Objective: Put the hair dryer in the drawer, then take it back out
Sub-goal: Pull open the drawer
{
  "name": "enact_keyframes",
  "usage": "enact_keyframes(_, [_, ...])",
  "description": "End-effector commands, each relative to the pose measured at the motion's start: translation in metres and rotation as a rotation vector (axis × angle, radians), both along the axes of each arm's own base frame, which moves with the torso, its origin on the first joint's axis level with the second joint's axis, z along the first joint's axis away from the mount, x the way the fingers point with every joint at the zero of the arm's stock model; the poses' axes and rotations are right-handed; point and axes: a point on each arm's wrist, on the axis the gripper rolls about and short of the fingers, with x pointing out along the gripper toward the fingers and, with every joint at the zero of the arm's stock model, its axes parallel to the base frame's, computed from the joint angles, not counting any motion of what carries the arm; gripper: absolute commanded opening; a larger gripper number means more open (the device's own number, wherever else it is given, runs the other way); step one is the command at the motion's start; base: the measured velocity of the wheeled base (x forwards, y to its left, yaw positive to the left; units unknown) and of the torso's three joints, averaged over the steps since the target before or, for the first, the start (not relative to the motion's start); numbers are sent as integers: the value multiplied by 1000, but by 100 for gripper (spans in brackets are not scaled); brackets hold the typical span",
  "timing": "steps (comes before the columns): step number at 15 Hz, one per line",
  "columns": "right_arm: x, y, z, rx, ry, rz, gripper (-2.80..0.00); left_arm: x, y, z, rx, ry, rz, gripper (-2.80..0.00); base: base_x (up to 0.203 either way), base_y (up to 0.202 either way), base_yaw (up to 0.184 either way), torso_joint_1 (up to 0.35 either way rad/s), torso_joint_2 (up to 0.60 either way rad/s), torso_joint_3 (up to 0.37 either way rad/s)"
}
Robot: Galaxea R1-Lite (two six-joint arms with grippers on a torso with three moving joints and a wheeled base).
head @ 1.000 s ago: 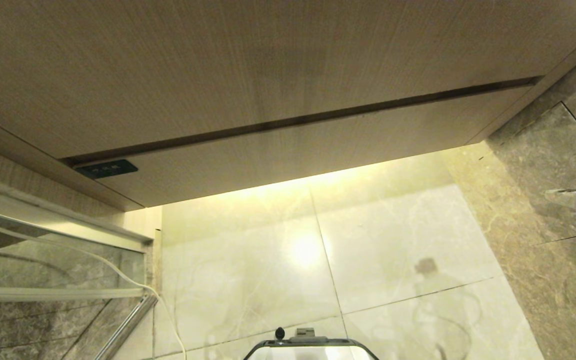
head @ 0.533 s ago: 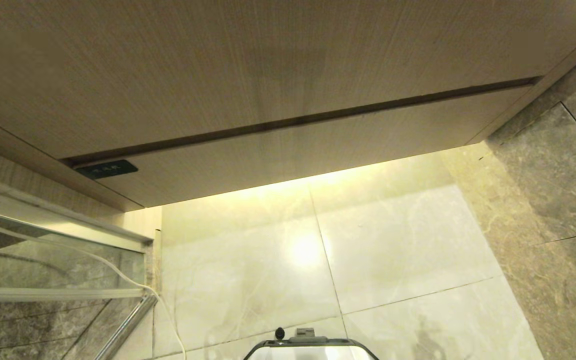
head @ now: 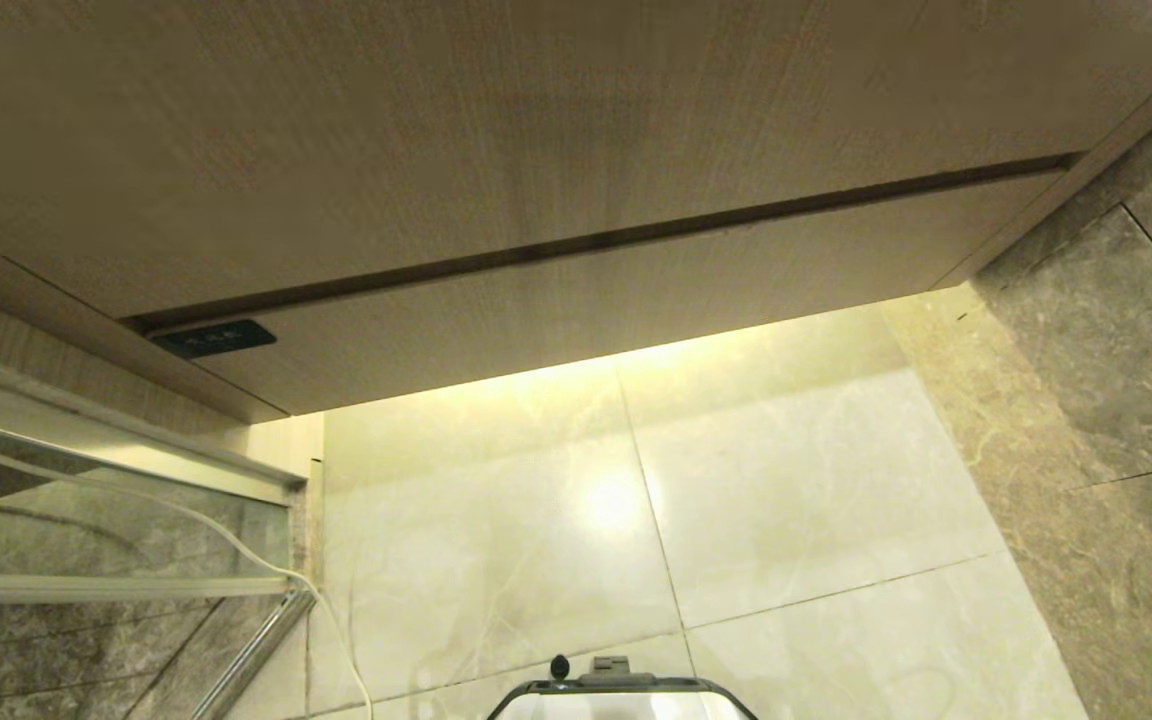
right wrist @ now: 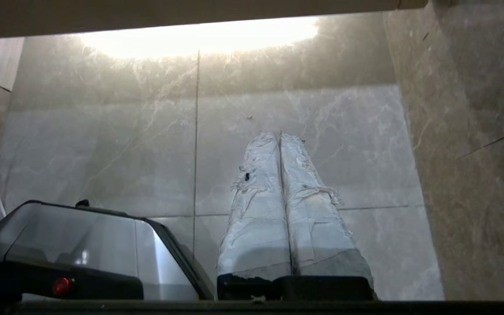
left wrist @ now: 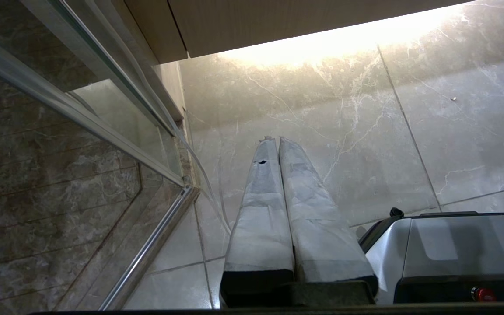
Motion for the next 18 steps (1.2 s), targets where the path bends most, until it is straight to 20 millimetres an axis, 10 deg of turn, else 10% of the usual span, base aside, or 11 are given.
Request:
enact_keyframes(1, [-3, -1, -15, 13, -31, 11, -280, 0, 0, 0, -1, 1, 0, -280, 0, 0, 0, 0, 0, 0])
enact_keyframes(18, [-3, -1, -15, 62, -23, 12, -280, 0, 0, 0, -1, 1, 0, -280, 0, 0, 0, 0, 0, 0])
